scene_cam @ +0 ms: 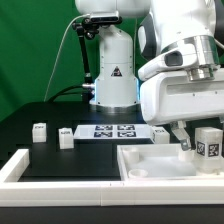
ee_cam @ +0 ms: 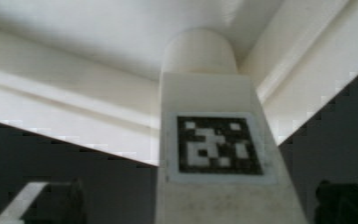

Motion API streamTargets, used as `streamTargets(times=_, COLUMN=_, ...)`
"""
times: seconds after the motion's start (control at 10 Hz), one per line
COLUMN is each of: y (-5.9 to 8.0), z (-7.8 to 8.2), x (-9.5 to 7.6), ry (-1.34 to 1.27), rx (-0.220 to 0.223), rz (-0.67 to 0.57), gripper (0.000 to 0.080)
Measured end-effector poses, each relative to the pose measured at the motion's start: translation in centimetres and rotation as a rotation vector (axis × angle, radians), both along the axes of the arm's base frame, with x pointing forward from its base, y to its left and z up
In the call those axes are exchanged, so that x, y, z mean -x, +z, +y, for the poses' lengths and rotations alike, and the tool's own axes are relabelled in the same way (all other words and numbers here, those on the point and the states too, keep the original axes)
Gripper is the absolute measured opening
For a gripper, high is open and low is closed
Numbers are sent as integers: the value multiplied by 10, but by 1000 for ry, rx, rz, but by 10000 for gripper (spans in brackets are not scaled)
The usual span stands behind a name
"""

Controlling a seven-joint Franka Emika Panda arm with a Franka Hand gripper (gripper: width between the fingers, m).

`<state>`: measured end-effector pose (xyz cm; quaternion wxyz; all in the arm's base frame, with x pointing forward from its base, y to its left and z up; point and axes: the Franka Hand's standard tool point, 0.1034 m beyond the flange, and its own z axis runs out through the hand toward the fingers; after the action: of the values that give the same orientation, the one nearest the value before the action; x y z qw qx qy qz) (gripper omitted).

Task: Assemble one leg

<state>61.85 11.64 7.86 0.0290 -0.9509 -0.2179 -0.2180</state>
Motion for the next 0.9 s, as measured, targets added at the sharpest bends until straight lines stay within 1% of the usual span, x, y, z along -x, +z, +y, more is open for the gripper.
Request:
streamTargets(times=0.1, y=4, z=0, x=-2, ry=-1, rx=0, rz=-5, gripper=649)
streamTargets(times=0.2, y=0, z=0, x=0, ry=2, rx=3, rz=20, gripper=649)
streamTargets(times=0.3, y=-2, z=-2, x=-1, ry=0, rx=3, rz=17, gripper=649)
streamTargets(times=0.4, y=-8, z=-1, x=5, ry=2, rx=11, rz=92, gripper=649)
streamTargets(times=0.5, y=-8, z=2, x=4, ry=14, rx=28, rz=207, gripper=649)
streamTargets(times=0.6, y=-5, z=3, x=-1, ry=21, rx=41, rz=273, gripper=649)
streamTargets(times=0.7, y=-5, z=4, x=-1, ry=27, rx=51, rz=326, gripper=649)
streamTargets(times=0.8, y=-3, z=6, x=4, ry=30, rx=63, rz=420, gripper=649)
streamTargets(times=0.9, y=-1, z=7, x=-2, ry=29, rx=60, rz=411, gripper=649)
